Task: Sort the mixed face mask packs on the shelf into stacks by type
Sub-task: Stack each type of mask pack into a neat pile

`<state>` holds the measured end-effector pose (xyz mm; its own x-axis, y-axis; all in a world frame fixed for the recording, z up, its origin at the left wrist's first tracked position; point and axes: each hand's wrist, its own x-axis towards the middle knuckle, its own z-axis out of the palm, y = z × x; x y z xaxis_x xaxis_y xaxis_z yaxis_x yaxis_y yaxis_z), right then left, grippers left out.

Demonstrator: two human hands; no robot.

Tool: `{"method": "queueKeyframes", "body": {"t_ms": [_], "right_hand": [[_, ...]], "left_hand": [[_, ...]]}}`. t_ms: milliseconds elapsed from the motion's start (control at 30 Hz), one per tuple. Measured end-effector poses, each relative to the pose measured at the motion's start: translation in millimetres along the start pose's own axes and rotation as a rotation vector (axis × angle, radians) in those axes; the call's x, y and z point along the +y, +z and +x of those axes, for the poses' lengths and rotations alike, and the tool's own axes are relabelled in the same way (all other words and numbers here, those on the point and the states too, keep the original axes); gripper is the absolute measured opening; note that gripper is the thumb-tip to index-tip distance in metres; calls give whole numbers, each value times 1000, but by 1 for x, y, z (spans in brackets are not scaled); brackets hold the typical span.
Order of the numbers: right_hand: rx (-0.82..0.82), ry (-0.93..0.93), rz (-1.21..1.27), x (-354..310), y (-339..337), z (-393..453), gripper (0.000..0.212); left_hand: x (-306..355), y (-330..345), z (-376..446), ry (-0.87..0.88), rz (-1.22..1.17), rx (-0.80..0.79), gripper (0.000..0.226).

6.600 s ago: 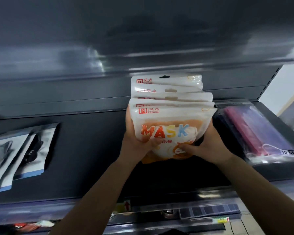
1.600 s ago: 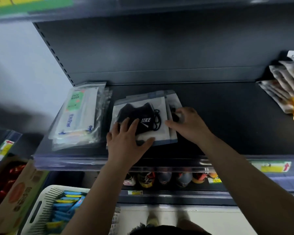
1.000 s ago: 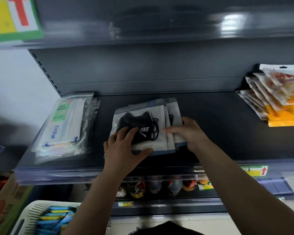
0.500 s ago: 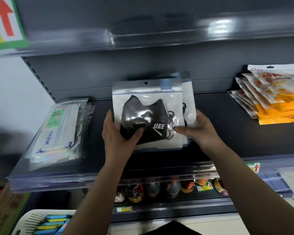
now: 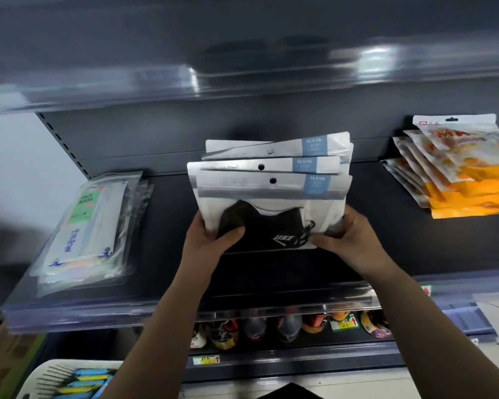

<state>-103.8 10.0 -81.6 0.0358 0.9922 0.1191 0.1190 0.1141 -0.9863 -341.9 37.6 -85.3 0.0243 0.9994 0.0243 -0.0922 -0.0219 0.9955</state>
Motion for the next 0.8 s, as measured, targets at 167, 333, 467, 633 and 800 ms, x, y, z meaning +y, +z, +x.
{"method": "queueKeyframes", "body": {"t_ms": [167,333,467,633,800], "right_hand": [[143,-53,3,2,1,-9,67],[158,-35,-16,8,12,-14,68],[139,-53,26,3,9,-6,73],[138,-74,54,-2,8,-3,80],[195,-129,33,-9,15,-5,84]], "left_hand": [[3,10,-6,72,-2,-21,43],[-1,25,-12,111,-2,-61,52],[2,31,-7,136,-39,-49,68],[3,31,-6,168,-10,-53,70],[3,32,-6,207,11,-57,73]]}}
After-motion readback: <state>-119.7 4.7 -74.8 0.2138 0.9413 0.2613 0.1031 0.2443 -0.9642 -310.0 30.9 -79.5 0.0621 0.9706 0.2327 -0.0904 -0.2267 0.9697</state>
